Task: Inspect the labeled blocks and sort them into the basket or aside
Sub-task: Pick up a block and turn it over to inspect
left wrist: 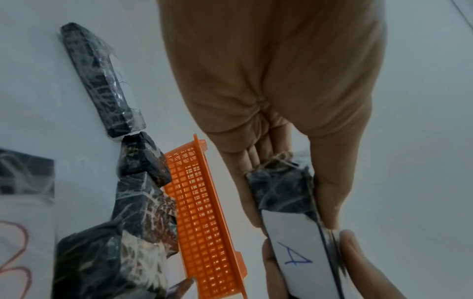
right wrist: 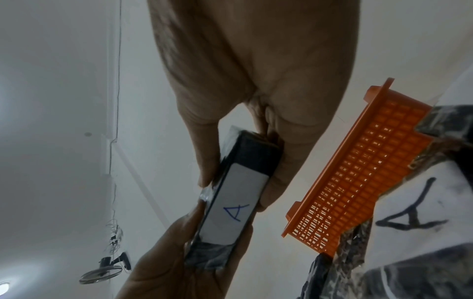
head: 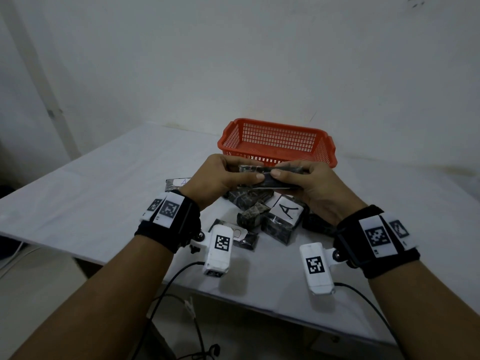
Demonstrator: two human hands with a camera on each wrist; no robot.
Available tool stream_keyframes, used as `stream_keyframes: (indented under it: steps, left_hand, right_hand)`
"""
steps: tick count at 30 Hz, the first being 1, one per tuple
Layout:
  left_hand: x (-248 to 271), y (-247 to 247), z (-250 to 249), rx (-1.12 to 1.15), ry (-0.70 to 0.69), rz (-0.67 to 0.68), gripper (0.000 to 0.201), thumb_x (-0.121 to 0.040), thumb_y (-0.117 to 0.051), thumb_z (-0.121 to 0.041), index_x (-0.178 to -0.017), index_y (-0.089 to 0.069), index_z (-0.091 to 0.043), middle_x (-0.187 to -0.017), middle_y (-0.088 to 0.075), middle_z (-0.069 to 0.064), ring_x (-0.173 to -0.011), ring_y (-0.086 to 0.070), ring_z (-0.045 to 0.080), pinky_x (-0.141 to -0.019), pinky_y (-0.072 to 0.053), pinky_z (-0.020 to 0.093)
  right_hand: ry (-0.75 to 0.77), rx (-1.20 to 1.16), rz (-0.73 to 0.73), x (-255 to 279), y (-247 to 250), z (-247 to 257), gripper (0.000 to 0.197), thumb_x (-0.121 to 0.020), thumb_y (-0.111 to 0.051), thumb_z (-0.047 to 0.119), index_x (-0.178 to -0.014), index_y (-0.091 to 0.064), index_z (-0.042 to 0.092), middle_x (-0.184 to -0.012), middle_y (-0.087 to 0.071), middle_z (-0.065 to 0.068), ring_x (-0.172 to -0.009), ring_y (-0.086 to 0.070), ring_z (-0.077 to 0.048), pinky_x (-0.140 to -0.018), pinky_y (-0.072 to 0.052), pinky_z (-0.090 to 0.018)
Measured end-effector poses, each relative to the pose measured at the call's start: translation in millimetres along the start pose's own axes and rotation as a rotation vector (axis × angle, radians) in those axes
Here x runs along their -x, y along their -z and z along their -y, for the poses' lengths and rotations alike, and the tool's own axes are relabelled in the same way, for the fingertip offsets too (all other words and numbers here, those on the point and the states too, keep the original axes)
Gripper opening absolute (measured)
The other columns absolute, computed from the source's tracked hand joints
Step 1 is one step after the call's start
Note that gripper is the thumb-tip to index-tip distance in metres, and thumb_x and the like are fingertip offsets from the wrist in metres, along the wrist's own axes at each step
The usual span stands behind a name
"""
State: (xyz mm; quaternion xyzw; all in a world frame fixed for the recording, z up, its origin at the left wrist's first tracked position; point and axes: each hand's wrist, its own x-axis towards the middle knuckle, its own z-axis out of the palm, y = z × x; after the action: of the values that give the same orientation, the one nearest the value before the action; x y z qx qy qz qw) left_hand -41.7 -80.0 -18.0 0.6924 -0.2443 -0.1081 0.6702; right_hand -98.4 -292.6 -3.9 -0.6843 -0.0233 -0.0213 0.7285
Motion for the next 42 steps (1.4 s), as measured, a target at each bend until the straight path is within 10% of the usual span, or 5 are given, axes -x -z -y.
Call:
stream_keyframes:
  steps: [6, 14, 30, 36, 42]
  left_hand:
    - [-1.5, -2.2, 0.8, 0.074, 0.013, 0.001, 0.045, -0.082, -0.078, -0.011, -0.124, -0.069, 0.000, -0.117, -0.075, 0.018, -0.109, -0.072, 0.033, -0.097, -0.058, 0.039]
    - [0.6, -1.7, -1.5, 0.106, -0.001, -0.017, 0.053, -0.074, -0.080, -0.018, -0.124, -0.070, -0.003, -0.114, -0.076, 0.018, -0.107, -0.073, 0.035, -0.096, -0.059, 0.041]
    - [2.0, -2.5, -2.5, 0.022, -0.066, -0.038, 0.042, -0.081, -0.079, 0.001, -0.122, -0.071, -0.003, -0.111, -0.078, 0.012, -0.102, -0.076, 0.026, -0.087, -0.061, 0.031]
    - [5.8, 1.0, -1.8, 0.011, -0.085, -0.025, 0.051, -0.076, -0.080, 0.010, -0.124, -0.070, -0.003, -0.113, -0.077, 0.010, -0.105, -0.075, 0.023, -0.086, -0.063, 0.033]
    - [5.0, -4.8, -0.3, 0.099, 0.015, 0.083, 0.043, -0.086, -0.074, -0.014, -0.128, -0.066, -0.007, -0.117, -0.076, 0.010, -0.109, -0.073, 0.026, -0.093, -0.059, 0.033]
  right_hand:
    - [0.018, 0.019, 0.021, 2.7, 4.3, 3.2, 0.043, -0.066, -0.084, 0.008, -0.107, -0.072, 0.004, -0.103, -0.080, -0.009, -0.104, -0.077, -0.027, -0.092, -0.062, -0.034]
    - [0.032, -0.105, 0.019, 0.3, 5.1, 4.3, 0.023, -0.091, -0.068, -0.002, -0.113, -0.066, -0.006, -0.102, -0.077, -0.015, -0.096, -0.077, -0.024, -0.084, -0.064, -0.030]
    - [0.082, 0.038, -0.034, -0.8, 6.1, -2.5, 0.055, -0.066, -0.085, 0.009, -0.117, -0.067, -0.001, -0.112, -0.075, -0.014, -0.100, -0.077, -0.025, -0.087, -0.063, -0.031]
    - [-0.067, -0.124, 0.044, 5.6, 13.5, -0.1, 0.040, -0.093, -0.070, 0.009, -0.125, -0.062, -0.013, -0.125, -0.071, -0.026, -0.110, -0.073, -0.038, -0.090, -0.063, -0.039]
    - [0.003, -0.076, -0.011, 9.3, 16.5, 1.8, 0.035, -0.089, -0.070, -0.005, -0.123, -0.065, -0.009, -0.115, -0.076, -0.021, -0.105, -0.076, -0.032, -0.083, -0.064, -0.032]
